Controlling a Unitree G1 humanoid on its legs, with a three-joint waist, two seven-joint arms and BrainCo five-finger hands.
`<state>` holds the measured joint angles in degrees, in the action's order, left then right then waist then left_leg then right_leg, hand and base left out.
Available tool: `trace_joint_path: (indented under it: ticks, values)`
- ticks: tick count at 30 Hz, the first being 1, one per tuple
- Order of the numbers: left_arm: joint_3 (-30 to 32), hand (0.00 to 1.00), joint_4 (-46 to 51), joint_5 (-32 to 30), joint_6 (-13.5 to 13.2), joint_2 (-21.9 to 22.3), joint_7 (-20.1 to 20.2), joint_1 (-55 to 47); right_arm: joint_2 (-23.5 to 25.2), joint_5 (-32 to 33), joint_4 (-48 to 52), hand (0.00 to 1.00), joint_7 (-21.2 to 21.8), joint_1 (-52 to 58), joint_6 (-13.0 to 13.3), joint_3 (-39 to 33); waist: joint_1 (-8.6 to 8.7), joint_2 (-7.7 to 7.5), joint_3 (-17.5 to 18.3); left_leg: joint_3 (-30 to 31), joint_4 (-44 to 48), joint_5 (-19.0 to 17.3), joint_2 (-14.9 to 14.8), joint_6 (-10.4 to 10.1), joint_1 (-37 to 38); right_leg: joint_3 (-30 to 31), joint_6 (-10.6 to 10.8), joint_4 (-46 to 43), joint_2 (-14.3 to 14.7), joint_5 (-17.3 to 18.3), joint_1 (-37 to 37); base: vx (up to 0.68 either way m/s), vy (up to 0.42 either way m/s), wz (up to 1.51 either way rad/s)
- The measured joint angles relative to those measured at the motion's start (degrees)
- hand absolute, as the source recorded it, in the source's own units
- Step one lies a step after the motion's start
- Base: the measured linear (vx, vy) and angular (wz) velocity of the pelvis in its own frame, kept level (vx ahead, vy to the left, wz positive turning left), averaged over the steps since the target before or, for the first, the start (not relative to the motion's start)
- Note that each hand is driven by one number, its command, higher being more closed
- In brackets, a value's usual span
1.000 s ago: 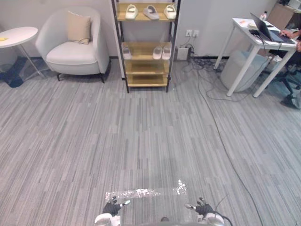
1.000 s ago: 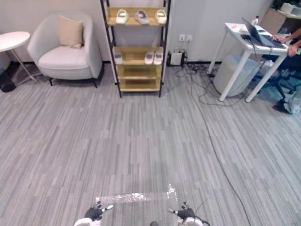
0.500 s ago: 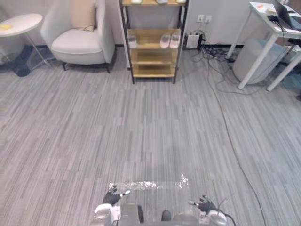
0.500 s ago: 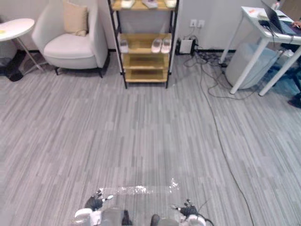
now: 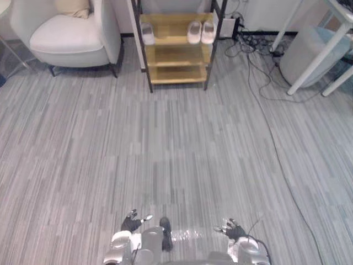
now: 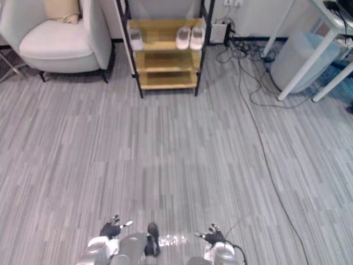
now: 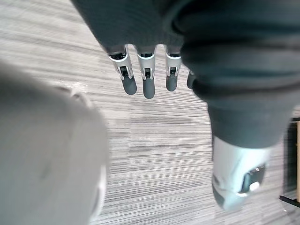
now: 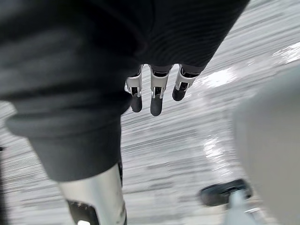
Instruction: Organize the slippers on the shoe rack
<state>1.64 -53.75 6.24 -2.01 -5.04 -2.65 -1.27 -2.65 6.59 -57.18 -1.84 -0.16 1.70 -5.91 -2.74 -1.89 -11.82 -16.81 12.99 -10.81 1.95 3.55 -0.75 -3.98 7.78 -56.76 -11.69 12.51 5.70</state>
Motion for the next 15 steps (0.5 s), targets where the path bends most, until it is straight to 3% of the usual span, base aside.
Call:
trace_joint_path:
  ticks: [1,2,4,6,7,8,9,10,11,12,13,14,15]
  values:
    - [-0.9,0.00,0.0,0.0,0.0,0.0,0.0,0.2,-0.5,-0.1,0.3,0.00,0.2,-0.4,0.2,0.2,0.16,0.81,-0.4,0.3,-3.4,0.0,-0.2,0.0,4.3,-4.7,-3.3,-2.2,-0.5,1.8,2.4,0.37,0.101,-0.01]
    - [-1.2,0.00,-0.1,0.0,0.0,-0.1,0.0,0.4,-0.8,-0.4,0.3,0.00,0.2,-1.0,0.3,0.5,0.40,1.20,-0.7,0.5,-5.3,0.0,-0.4,0.0,7.2,-7.8,-5.0,-0.7,-0.5,3.3,4.1,0.43,0.081,0.04]
    - [-1.1,0.00,-0.5,0.0,0.0,0.0,0.0,0.9,-0.9,-0.5,0.3,0.00,0.3,-1.4,0.6,0.5,1.18,1.55,-1.0,1.5,-6.6,0.0,-1.1,0.0,10.0,-11.3,-6.4,8.5,0.8,5.0,7.4,0.35,-0.015,0.23]
    - [-1.1,0.00,-0.5,0.0,-0.1,0.3,0.0,1.1,-1.2,-0.5,0.4,0.00,0.4,-2.0,0.6,0.5,2.37,2.01,-1.3,2.5,-7.0,0.0,-2.8,-0.1,11.4,-11.2,-6.1,22.8,4.4,3.4,9.6,0.35,-0.072,0.39]
    - [-1.1,0.00,-0.6,0.0,-0.1,0.3,0.0,1.0,-1.2,-0.5,0.4,0.00,0.5,-2.2,0.6,0.5,2.60,2.02,-1.3,2.8,-7.5,-0.2,-3.4,-0.3,12.1,-10.5,-5.6,30.4,5.9,0.1,10.2,0.29,-0.075,0.44]
    - [-1.1,0.00,-0.8,-0.1,-0.1,0.2,0.1,1.0,-1.3,-0.5,0.1,0.00,0.5,-1.7,0.6,0.5,2.63,1.87,-1.3,3.0,-8.5,-1.5,-3.6,-2.7,13.5,-9.5,-6.4,38.1,7.2,-6.4,10.3,0.37,-0.120,0.44]
    - [-1.1,0.00,-0.9,-0.1,-0.1,0.3,0.1,0.8,-1.3,-0.5,0.0,0.00,0.5,-1.1,0.5,0.6,2.62,1.11,-1.0,3.4,-8.9,-3.2,-3.2,-5.1,15.2,-9.0,-7.7,40.6,7.1,-11.0,10.5,0.49,-0.190,0.44]
    - [-1.0,0.00,-1.2,-0.1,-0.1,0.1,0.1,0.0,-0.9,-0.4,0.1,0.00,0.6,-0.4,0.6,0.8,2.68,-0.67,-0.6,4.2,-8.9,-4.9,-2.2,-5.8,16.8,-7.4,-9.2,39.5,6.7,-15.1,10.9,0.43,-0.189,0.31]
    - [-0.4,0.00,-2.2,-0.3,0.0,1.1,0.1,-0.1,-2.0,-0.5,0.1,0.00,0.7,-1.2,0.6,1.0,2.63,1.55,-0.7,5.1,-7.5,-5.8,-4.4,-6.5,17.5,-8.4,-9.7,35.9,7.8,-12.1,11.1,0.43,-0.229,0.30]
    - [-0.5,0.00,-2.4,-0.6,0.0,1.5,0.1,-0.8,-2.3,-0.5,0.1,0.00,0.7,-1.3,0.6,1.1,2.87,2.52,-0.2,6.1,-3.7,-6.4,-5.6,-7.3,15.9,-9.1,-8.8,36.8,8.4,-9.9,10.3,0.41,-0.244,0.23]
    - [-0.5,0.00,-2.4,-0.7,-0.1,1.9,0.1,-0.5,-2.4,-0.6,0.1,0.00,0.7,-1.2,0.6,1.0,2.91,3.13,-0.2,6.7,2.1,-7.2,-7.0,-8.1,13.2,-9.9,-9.4,38.2,9.2,-9.5,9.3,0.39,-0.270,0.28]
    - [-0.3,0.00,-2.3,-0.9,-0.1,2.1,0.1,-0.1,-2.5,-1.0,0.0,0.00,0.7,-1.2,0.5,1.0,2.75,3.91,-0.3,7.3,10.8,-7.3,-8.8,-8.3,9.2,-10.8,-9.8,40.2,10.2,-9.0,7.7,0.40,-0.270,0.24]
    - [0.7,0.00,-2.0,-1.7,0.0,2.4,0.1,-0.3,-2.9,-1.1,0.3,0.00,0.6,-0.9,0.5,1.2,2.80,5.52,-0.8,8.1,25.5,-5.0,-12.6,-8.2,3.8,-11.9,-10.5,42.9,12.5,-8.5,3.8,0.39,-0.234,0.14]
